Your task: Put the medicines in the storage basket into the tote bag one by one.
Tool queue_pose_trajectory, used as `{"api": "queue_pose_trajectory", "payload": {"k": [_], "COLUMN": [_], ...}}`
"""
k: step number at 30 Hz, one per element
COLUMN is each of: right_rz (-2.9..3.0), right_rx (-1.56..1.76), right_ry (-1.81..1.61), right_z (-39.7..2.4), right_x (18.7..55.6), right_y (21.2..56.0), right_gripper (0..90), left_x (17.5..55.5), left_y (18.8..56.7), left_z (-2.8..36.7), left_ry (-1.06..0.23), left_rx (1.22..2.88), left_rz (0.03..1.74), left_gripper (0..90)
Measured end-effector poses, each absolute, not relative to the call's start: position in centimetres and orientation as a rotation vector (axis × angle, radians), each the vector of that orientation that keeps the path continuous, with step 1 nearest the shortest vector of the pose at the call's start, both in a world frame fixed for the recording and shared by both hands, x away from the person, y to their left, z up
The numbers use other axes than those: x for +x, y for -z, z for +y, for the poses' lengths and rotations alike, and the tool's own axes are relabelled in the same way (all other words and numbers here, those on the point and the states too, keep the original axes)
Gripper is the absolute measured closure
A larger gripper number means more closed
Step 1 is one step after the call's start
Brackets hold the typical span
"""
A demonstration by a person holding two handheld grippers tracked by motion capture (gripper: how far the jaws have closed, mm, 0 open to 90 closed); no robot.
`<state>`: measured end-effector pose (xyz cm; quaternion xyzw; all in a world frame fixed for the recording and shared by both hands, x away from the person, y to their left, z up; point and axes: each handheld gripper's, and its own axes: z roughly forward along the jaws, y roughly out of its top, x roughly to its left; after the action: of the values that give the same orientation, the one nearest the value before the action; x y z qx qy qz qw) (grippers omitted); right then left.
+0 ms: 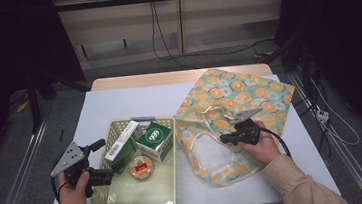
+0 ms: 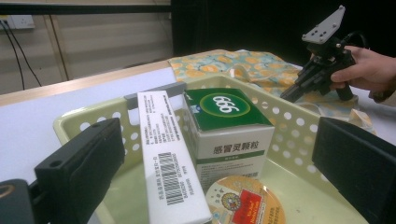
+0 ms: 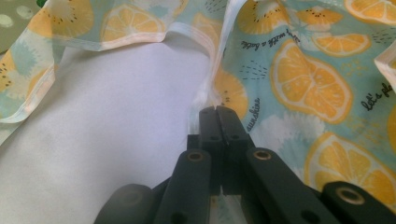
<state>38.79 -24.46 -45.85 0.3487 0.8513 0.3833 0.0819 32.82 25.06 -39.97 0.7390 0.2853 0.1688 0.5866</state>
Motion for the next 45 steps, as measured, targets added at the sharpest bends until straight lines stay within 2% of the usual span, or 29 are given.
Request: {"api": "queue_pose_trajectory", "payload": {"k": [13, 34, 45], "right_rz": [2.628, 2.369, 2.353], "right_rx": [0.961, 1.161, 1.204], "right_ry": [-1.215, -1.187, -1.078], "right_z": [-23.8, -29.1, -29.5], "right_x": [37.4, 43.5, 45.1], "right_y": [44.1, 42.3, 44.6], "right_gripper": [90.0, 90.0, 90.0], "left_x": [32.8, 32.8, 32.9], "left_y": [39.8, 40.0, 40.1], "left_z": [25.1, 25.1, 25.2], "left_ry": [-0.396, -0.394, -0.394], "left_rx": [1.729, 1.729, 1.731], "left_rz": [0.660, 0.668, 0.674], "left_gripper": [2.0, 2.0, 2.0]}}
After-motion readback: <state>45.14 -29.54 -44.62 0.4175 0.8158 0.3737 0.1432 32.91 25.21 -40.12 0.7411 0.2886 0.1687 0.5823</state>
